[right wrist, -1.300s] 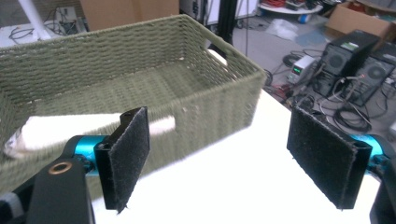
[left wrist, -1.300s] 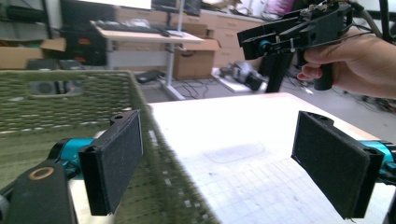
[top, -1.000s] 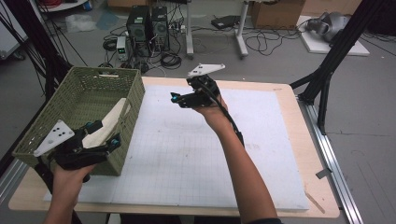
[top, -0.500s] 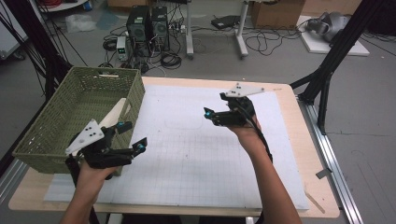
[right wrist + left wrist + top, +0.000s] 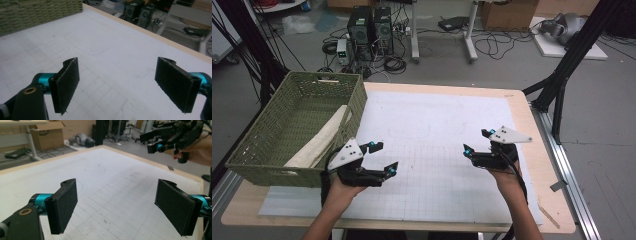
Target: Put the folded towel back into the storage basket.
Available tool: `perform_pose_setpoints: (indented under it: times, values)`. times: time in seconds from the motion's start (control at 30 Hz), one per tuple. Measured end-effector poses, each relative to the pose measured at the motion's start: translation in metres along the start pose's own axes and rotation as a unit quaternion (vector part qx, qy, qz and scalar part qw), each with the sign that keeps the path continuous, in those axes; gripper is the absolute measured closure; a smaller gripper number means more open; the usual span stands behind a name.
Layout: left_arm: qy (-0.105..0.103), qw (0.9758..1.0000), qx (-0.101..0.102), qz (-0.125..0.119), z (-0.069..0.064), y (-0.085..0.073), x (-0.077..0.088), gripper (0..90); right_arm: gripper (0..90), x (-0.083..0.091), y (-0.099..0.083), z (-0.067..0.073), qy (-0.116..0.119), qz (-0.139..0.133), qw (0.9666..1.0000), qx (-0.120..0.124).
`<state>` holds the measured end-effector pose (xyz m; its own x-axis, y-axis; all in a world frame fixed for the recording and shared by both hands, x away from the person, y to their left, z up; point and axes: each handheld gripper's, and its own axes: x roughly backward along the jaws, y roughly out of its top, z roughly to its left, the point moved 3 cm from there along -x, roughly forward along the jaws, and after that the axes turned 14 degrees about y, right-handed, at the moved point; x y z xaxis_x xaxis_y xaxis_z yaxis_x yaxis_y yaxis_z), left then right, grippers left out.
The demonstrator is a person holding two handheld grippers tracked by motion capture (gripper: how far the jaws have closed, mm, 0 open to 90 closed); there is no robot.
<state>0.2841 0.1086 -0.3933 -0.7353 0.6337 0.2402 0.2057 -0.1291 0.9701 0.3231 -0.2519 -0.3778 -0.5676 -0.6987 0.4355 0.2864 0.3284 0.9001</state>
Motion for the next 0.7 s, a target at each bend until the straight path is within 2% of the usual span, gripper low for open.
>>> perform_pose_setpoints:
  times: [0.2,0.37,0.5,0.7]
  values:
    - [-0.004,0.9999,-0.004,0.009,-0.001,-0.021,-0.015,18.3,17.4,0.025,-0.031,0.001,-0.034,-0.003,0.9993,-0.014]
    - [0.012,0.9999,0.005,0.001,0.002,-0.025,-0.019,16.7,17.4,0.039,-0.055,0.001,-0.053,-0.002,0.9982,-0.029]
    - [0.011,0.9999,0.011,0.004,0.001,-0.028,-0.023,16.7,17.4,0.050,-0.069,0.003,-0.066,0.001,0.9973,-0.033]
    - [0.004,0.9999,0.003,0.011,-0.003,-0.033,-0.024,16.9,17.4,0.065,-0.086,0.005,-0.073,-0.008,0.9965,-0.041]
